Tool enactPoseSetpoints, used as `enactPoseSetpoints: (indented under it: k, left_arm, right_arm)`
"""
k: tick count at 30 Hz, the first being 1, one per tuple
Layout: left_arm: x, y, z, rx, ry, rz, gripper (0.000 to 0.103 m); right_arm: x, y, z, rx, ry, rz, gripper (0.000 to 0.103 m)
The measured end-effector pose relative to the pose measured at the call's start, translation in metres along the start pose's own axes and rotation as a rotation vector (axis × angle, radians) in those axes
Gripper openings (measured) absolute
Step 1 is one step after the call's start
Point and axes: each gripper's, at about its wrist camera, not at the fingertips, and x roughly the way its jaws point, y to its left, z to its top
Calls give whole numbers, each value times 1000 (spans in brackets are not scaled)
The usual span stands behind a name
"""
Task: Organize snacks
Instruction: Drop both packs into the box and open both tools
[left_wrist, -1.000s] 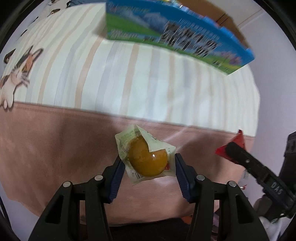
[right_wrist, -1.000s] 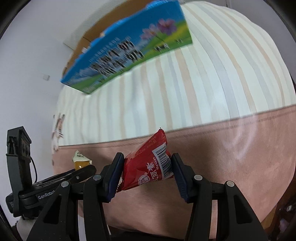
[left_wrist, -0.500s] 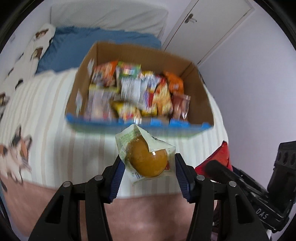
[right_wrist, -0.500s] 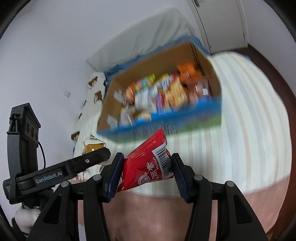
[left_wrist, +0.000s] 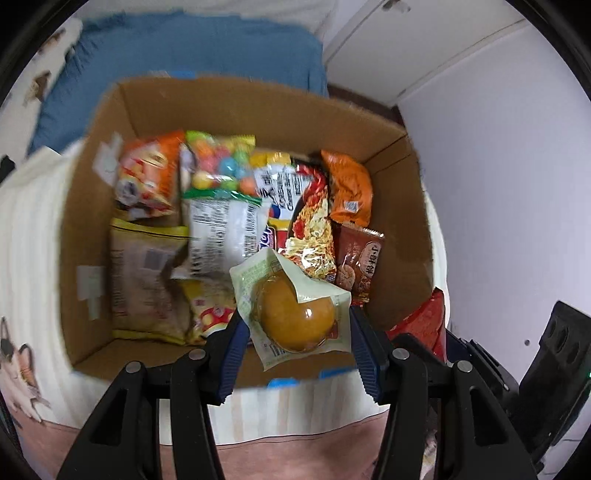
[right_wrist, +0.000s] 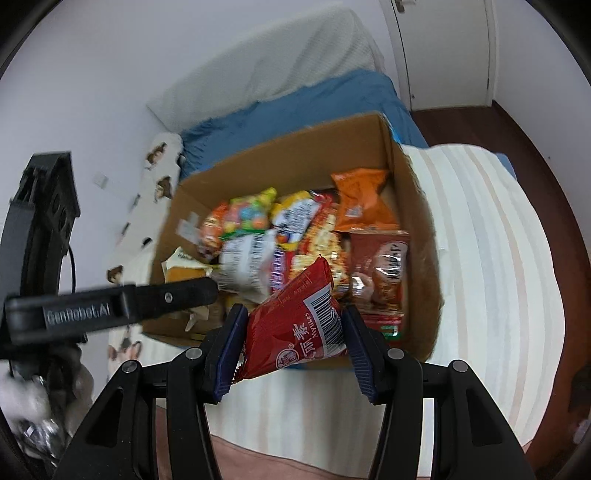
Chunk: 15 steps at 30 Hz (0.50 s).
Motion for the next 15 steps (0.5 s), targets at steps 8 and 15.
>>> enactPoseSetpoints:
  k: [8, 15]
  left_arm:
    - [68, 2, 19, -45, 232, 29, 59]
    - [67, 2, 16, -7, 197, 93, 92]
  right_arm:
    - [45, -25, 10, 56, 176, -37, 85]
    - [46, -25, 11, 68, 186, -52, 93]
